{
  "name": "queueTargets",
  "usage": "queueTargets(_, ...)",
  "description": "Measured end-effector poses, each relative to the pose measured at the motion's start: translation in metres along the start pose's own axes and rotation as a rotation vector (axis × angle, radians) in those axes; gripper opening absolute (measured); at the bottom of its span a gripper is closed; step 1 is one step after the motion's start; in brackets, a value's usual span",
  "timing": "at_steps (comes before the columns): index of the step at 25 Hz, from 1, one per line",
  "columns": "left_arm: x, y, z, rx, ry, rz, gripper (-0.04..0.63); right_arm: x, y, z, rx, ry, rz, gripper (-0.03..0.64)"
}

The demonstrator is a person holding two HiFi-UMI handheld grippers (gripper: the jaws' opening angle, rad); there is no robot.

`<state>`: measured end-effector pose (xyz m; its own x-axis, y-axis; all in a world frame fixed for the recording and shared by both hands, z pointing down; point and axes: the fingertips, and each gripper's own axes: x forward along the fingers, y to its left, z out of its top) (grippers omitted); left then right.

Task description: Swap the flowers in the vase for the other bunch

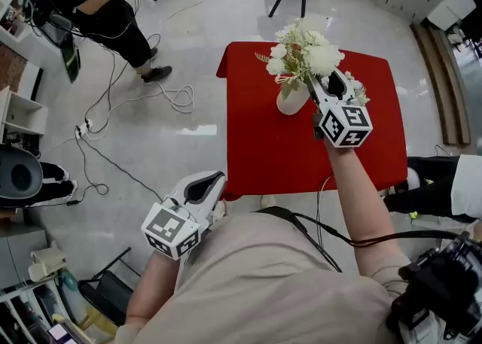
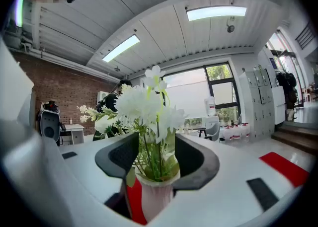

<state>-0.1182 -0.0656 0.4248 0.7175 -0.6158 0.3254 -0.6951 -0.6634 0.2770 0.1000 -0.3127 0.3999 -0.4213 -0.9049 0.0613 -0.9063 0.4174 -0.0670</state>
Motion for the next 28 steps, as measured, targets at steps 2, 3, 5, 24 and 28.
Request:
queueTargets(2, -0.002, 0.001, 0.0, 0.001, 0.002, -0.004, 0.009, -0.002, 0.001, 0.0, -0.002, 0.006, -0.003, 0.235)
queueTargets(3, -0.003, 0.001, 0.0, 0.001, 0.003, -0.006, 0.009, -0.003, 0.001, 0.0, -0.003, 0.009, -0.005, 0.235)
queueTargets(5, -0.005, 0.001, -0.001, 0.003, 0.005, -0.014, 0.009, -0.005, 0.001, -0.001, -0.003, 0.014, -0.014, 0.236)
queueTargets(24, -0.018, -0.005, -0.006, 0.032, 0.02, -0.09, 0.009, -0.046, 0.006, -0.014, -0.028, 0.054, -0.099, 0.241)
queueTargets(28, -0.021, -0.004, -0.01, 0.039, 0.024, -0.121, 0.009, -0.06, 0.017, -0.02, -0.021, 0.076, -0.113, 0.221)
